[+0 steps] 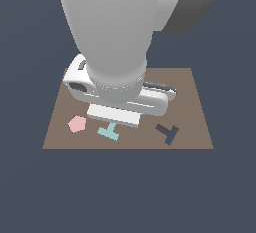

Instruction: Insert a designated object into the corresponding slot on a board.

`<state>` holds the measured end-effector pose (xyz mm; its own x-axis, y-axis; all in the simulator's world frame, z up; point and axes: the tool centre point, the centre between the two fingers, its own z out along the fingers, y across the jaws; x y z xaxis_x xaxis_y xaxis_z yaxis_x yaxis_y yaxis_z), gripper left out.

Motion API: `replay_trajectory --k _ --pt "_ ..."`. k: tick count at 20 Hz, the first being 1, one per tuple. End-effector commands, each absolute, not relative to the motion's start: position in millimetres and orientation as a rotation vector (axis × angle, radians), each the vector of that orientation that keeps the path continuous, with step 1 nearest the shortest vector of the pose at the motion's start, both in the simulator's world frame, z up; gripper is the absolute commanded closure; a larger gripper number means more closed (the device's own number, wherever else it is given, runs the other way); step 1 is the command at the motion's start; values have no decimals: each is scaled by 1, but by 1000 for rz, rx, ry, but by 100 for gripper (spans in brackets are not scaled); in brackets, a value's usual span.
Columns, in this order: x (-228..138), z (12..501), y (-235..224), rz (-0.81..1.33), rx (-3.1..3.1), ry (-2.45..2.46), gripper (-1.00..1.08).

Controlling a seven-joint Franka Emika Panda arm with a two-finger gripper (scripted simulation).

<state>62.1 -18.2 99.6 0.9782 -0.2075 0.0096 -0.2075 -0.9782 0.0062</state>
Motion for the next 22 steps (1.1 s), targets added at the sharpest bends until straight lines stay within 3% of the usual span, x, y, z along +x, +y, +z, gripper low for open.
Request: replay_trajectory --k 1,10,22 --pt "71 85 -26 11 3110 -401 -92" --pt "89 53 -46 1 3091 -557 -92" --pt "91 48 -49 -1 3088 -578 -92"
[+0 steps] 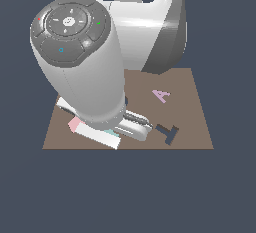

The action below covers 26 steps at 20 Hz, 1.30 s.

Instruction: Insert a designated object into the corresponding slot on a board.

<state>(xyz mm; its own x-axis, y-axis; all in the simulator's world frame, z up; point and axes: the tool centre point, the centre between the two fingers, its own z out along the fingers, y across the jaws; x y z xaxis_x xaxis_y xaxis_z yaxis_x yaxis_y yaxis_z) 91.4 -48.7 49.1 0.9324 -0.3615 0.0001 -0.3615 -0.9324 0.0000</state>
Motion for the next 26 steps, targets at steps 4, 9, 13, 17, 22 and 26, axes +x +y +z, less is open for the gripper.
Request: replay_trajectory --k 4,9,13,17,22,26 --pt "91 36 -49 0 3088 -577 -92" --pt "91 30 -49 0 3088 -577 108" --pt "91 30 -49 0 3088 -577 108" --pt "91 30 -49 0 3088 -577 108" --pt "91 30 -48 -1 3089 -571 108" --pt "94 30 -45 0 3097 -525 108"
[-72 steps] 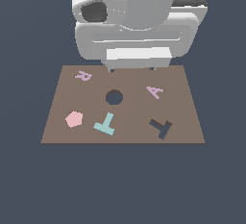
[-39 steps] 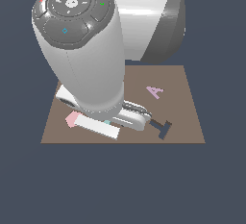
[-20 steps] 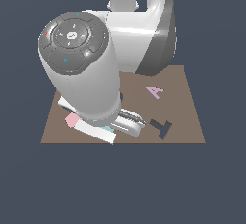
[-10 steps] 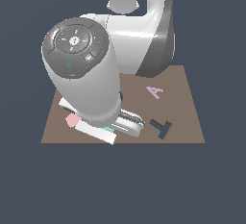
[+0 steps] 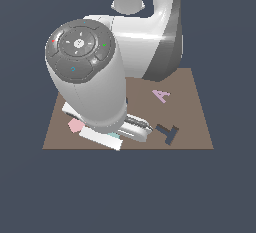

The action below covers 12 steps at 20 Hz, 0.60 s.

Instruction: Insert a designated object into the corresponding slot on a board.

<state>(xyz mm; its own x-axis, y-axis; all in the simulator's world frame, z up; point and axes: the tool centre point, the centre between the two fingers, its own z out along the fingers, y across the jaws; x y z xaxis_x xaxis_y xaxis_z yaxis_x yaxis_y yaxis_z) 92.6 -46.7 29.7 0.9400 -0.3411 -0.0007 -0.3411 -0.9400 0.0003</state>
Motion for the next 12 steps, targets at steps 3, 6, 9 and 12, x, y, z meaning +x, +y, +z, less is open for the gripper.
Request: replay_trajectory --k 3,6,9,12 --pt "97 30 -41 0 3108 -461 108" --pt "102 31 -35 0 3120 -371 108" --pt "107 32 -27 0 3131 -255 108" --pt "113 32 -17 0 3139 -112 108"
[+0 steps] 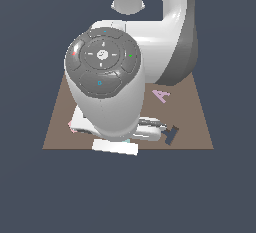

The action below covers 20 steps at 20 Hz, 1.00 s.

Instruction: Insert a designated object into the corresponding slot on a board.

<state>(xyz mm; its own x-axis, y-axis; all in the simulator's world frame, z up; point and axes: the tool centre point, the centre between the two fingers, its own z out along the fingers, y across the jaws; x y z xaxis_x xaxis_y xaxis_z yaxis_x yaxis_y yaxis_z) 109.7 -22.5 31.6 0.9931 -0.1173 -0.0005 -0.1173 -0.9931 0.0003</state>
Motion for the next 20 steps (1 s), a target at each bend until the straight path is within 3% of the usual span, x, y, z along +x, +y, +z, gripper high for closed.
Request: replay_trajectory --k 1,20 --pt "115 33 -13 0 3141 -59 108" --pt "117 38 83 0 2948 1087 108"
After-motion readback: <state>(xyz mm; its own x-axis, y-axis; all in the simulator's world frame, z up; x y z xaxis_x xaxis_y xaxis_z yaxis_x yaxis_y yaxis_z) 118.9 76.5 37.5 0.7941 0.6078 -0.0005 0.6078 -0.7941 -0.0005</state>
